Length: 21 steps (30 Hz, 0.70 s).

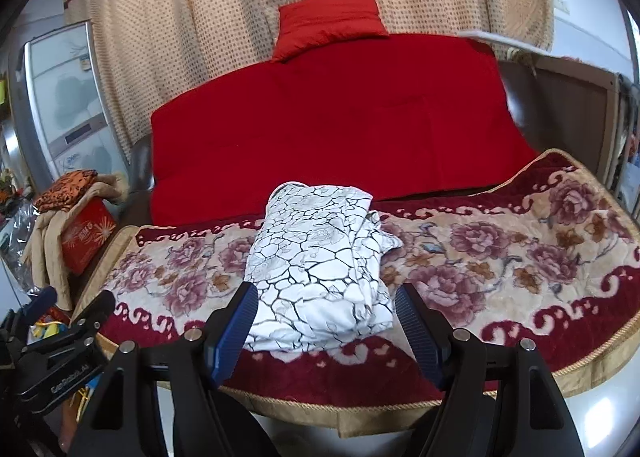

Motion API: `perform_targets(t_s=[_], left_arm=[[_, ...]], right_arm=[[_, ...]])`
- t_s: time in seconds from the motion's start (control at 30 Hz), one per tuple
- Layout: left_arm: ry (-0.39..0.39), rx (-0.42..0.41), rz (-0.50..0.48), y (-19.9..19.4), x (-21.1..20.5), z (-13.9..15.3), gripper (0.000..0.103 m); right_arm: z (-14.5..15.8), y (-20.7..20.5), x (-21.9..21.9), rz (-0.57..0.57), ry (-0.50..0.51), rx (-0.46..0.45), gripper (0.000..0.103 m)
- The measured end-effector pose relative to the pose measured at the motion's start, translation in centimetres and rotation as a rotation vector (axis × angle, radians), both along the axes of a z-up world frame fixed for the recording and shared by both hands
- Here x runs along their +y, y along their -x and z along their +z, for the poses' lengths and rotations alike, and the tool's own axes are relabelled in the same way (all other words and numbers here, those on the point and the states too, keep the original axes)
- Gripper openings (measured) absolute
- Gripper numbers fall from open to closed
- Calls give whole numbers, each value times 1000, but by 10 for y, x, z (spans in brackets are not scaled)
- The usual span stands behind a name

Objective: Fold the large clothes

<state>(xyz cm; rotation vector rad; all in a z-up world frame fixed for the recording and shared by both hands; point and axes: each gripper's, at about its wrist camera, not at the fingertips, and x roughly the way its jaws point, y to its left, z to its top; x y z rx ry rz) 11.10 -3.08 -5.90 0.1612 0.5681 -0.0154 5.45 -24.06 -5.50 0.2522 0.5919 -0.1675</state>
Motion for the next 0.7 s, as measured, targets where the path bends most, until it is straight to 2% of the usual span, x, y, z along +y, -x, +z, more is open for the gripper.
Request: perform_targets(t_s=[0.2,0.33,0.53,0.7], left_arm=[[6,38,19,-29,-5,-7,102],[3,49,4,-33,-13,-11,102],[-18,72,-33,-25,-29,-19,102],[-36,64,-52,-12,-35,-19,102]], right_arm=[[-4,-32,-2,14,16,6,75],[-9,-42,-3,11,14,6,75],[-25,-38,-11,-8,-11,43,75],[-28,-20,-15,-20,-19,35,75]])
